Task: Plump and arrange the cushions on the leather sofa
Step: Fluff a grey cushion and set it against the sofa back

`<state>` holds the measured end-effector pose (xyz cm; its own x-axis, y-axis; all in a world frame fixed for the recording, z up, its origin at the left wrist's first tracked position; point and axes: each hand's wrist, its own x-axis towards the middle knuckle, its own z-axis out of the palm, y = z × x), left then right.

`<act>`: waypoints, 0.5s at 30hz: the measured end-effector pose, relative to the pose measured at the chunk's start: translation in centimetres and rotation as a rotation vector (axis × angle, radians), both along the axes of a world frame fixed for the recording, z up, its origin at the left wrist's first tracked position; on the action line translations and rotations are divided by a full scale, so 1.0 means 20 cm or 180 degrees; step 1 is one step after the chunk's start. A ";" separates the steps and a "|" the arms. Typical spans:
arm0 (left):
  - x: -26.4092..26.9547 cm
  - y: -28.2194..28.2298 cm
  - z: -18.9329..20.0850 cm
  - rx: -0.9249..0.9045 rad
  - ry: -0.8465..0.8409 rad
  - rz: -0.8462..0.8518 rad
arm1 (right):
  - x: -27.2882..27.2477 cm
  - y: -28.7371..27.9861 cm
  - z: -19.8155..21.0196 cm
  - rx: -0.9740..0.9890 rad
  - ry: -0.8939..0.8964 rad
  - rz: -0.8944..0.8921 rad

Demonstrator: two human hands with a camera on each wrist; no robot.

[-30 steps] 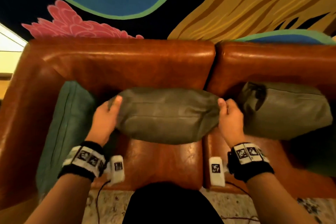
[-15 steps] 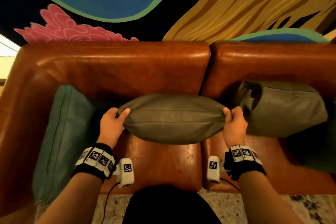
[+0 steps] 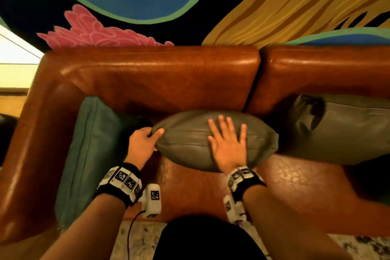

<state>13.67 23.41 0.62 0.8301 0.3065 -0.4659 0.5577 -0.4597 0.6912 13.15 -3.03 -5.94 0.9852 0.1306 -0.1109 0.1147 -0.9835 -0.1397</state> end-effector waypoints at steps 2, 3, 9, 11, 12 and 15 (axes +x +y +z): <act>0.02 0.01 0.00 -0.0098 -0.0009 -0.0032 | 0.04 -0.23 -0.02 -0.0051 0.0048 -0.0362; 0.03 -0.01 0.01 -0.0064 -0.0012 -0.0100 | 0.06 -0.30 -0.01 -0.0101 0.0109 -0.0599; 0.11 -0.07 0.01 0.0378 -0.0210 -0.0038 | 0.22 -0.46 0.19 0.1397 0.0429 -0.3315; 0.11 -0.09 0.07 0.0472 -0.0330 -0.0274 | 0.21 -0.43 0.29 0.1713 0.0018 -0.2753; 0.12 -0.07 0.09 0.0532 -0.0483 -0.0365 | 0.19 -0.43 0.34 0.1777 -0.0156 -0.2406; 0.12 0.03 0.19 0.0538 -0.0790 -0.0138 | 0.15 -0.55 0.41 0.1974 -0.0470 -0.2307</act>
<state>16.06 24.04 4.32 0.9262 0.3241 -0.1925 0.3585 -0.5995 0.7156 16.08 -13.98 2.18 0.8481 -0.5212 -0.0954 -0.4333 -0.5785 -0.6911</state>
